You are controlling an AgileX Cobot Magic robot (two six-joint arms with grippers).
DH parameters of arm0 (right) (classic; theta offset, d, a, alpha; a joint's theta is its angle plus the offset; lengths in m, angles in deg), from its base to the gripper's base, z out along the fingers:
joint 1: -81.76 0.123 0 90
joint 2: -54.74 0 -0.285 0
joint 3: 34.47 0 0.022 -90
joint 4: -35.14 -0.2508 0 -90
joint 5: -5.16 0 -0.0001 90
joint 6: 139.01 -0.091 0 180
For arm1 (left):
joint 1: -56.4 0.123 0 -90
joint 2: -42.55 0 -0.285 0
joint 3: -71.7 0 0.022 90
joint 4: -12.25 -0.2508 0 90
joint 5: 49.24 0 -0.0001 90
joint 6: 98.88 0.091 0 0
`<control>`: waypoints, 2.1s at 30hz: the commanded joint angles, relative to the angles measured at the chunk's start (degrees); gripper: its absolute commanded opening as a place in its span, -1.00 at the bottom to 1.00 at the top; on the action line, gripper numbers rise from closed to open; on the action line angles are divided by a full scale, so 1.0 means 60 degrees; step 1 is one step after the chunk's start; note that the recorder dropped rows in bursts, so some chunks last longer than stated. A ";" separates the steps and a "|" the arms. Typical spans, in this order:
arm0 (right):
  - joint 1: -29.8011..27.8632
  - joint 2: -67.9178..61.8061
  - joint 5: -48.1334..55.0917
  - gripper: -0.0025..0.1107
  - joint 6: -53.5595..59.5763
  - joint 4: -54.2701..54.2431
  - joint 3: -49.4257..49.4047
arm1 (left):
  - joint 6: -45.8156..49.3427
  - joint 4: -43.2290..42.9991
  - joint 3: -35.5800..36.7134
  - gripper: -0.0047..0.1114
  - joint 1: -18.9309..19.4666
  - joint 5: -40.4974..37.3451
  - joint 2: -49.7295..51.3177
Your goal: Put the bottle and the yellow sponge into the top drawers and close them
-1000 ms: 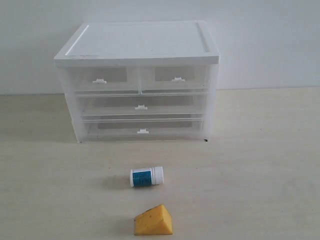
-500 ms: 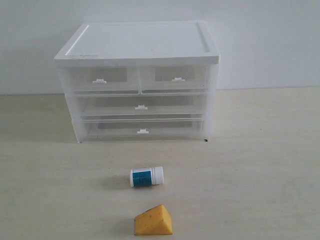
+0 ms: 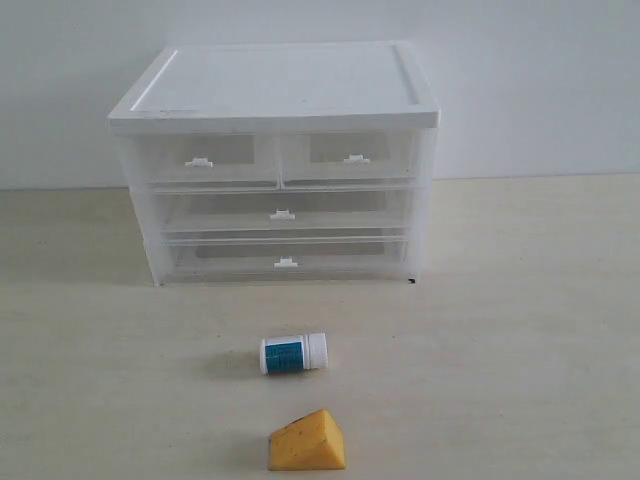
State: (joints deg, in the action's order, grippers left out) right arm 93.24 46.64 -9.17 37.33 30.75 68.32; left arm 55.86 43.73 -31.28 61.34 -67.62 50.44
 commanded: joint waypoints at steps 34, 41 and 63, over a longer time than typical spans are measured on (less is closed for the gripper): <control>0.1741 0.0052 0.0240 -0.96 -0.5282 -0.0607 0.0000 | 0.7169 0.3214 -0.5055 -0.85 -0.0678 -0.0737 0.5240; 0.2352 -0.2226 -0.0284 -0.96 -0.5372 -0.0461 0.0339 | 1.0927 0.5977 -0.7031 -0.85 -0.0694 -0.3629 0.9037; 0.2200 -1.3508 -0.4858 -0.96 -1.2105 0.4453 0.4824 | 1.4767 0.8782 -1.0326 -0.85 -0.0802 -0.4836 1.6660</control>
State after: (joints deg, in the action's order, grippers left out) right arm 109.53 -28.71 -31.95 -29.52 51.09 93.85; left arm 141.45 95.58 -91.07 56.97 -95.62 148.86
